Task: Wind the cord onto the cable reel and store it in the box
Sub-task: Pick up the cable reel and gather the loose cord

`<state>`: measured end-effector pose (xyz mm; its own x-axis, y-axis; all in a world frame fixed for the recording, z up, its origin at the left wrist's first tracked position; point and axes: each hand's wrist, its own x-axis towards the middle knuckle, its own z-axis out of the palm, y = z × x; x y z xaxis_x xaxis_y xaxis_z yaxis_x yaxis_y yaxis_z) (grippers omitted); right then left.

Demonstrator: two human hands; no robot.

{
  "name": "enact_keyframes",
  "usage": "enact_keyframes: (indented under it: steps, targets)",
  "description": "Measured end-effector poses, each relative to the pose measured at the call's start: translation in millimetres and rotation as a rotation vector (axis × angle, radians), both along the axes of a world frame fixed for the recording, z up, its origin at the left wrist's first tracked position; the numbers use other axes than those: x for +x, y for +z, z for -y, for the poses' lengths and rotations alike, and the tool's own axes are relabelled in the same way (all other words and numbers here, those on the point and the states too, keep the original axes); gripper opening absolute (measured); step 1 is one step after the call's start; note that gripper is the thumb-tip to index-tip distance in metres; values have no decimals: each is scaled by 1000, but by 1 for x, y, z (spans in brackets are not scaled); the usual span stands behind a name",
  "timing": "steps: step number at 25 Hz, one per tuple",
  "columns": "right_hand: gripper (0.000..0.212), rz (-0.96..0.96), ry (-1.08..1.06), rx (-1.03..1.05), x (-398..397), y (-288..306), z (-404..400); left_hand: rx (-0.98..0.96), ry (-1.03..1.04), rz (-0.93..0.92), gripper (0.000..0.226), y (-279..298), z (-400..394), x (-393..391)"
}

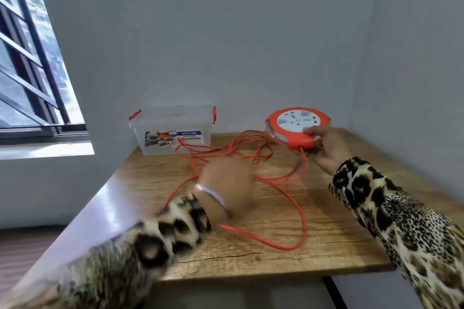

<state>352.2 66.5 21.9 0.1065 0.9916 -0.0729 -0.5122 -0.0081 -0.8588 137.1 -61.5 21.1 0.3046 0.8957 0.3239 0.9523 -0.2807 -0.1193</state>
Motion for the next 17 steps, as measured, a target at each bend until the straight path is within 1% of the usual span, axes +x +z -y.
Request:
enact_keyframes:
  steps: [1,2,4,5,8,9,12,15,17]
  targets:
    - [52,2,0,-3,-3,-4,-1,-4,-131,67,33,-18,22,22]
    - [52,-7,-3,-4,-7,-8,-2,-2,-214,41,40,-40,41,40]
    - [54,-55,-21,-5,-13,-14,-4,-124,-194,-74,54,-69,63,64]
    - [54,-82,-33,-4,-15,-14,-5,-181,-211,-99,58,-77,64,69]
    - [50,-200,-54,9,-15,-15,-9,-381,-335,68,50,-82,48,58]
    - [49,-235,-61,22,-13,-17,-10,-389,-334,86,48,-79,41,48]
    - [48,-268,-99,60,-10,-24,-13,-363,-211,83,48,-71,15,4]
    - [45,-281,-148,32,-7,-27,-14,-288,-7,-13,49,-60,-15,-43]
    - [41,-263,-84,30,-9,-29,-11,-224,138,-96,48,-49,-31,-66]
